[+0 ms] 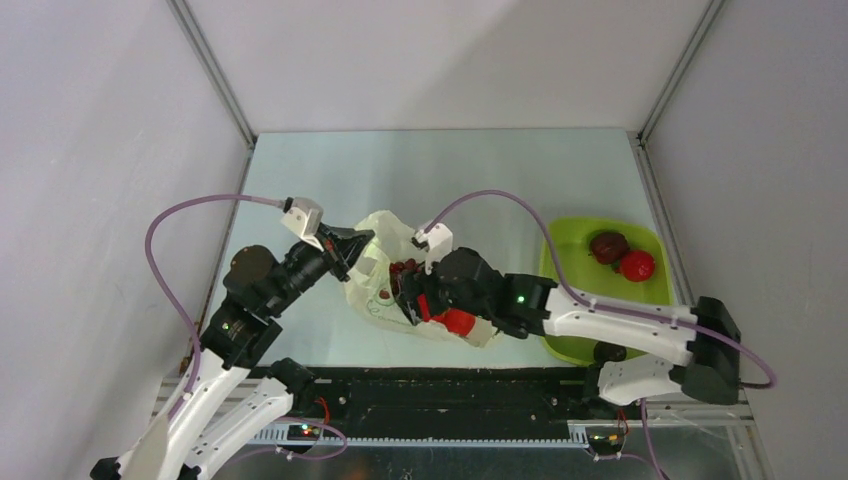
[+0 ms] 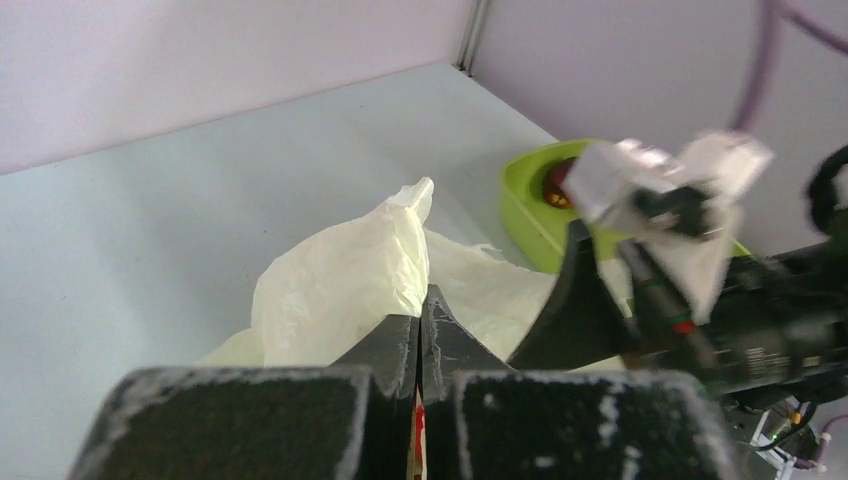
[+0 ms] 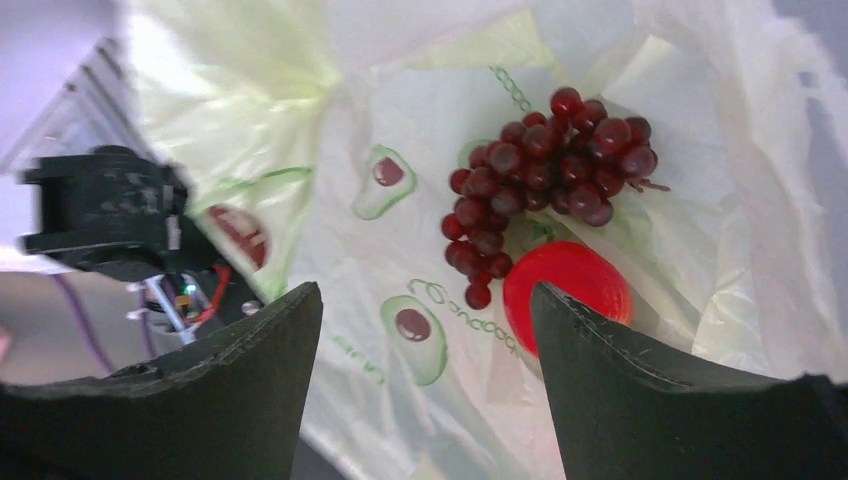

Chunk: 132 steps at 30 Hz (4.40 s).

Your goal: Place the fake fruits into the plastic bag and tie a complex knot

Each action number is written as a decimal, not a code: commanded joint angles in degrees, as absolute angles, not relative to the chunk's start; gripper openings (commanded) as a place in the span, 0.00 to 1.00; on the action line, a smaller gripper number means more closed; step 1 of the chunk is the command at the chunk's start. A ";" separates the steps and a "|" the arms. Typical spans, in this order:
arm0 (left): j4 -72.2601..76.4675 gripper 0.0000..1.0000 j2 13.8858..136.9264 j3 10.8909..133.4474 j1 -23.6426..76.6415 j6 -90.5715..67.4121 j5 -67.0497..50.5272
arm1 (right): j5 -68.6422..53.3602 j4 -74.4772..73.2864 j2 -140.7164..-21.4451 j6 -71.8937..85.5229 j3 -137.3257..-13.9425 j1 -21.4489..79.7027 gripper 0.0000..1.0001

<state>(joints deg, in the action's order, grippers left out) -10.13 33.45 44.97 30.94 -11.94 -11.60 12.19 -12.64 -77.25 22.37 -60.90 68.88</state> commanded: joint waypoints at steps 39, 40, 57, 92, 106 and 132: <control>-12.89 0.00 33.40 44.46 30.59 -7.91 2.66 | -14.66 -34.17 -23.82 24.97 -43.70 43.09 0.83; -12.91 0.00 33.35 44.42 30.56 -7.98 2.65 | -15.40 -32.65 -23.69 25.10 -42.77 43.08 0.82; -12.44 0.00 34.43 44.44 30.56 -8.43 1.01 | -20.54 -19.54 -25.99 22.60 -32.46 43.06 0.57; -26.87 0.00 50.83 71.28 28.52 -30.29 -18.94 | -3.80 -22.62 -37.31 25.84 -67.88 43.36 0.00; -35.19 0.80 38.72 69.21 27.72 -30.59 -11.44 | 1.29 -21.07 -38.50 26.52 -62.39 46.25 0.00; -28.32 0.61 46.76 67.26 30.75 -30.09 -9.86 | 3.87 -22.56 -37.96 25.60 -62.36 48.50 0.00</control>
<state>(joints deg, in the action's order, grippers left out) -30.61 43.16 63.20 29.45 -33.91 -13.19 2.70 -23.70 -38.37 26.30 -62.26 48.16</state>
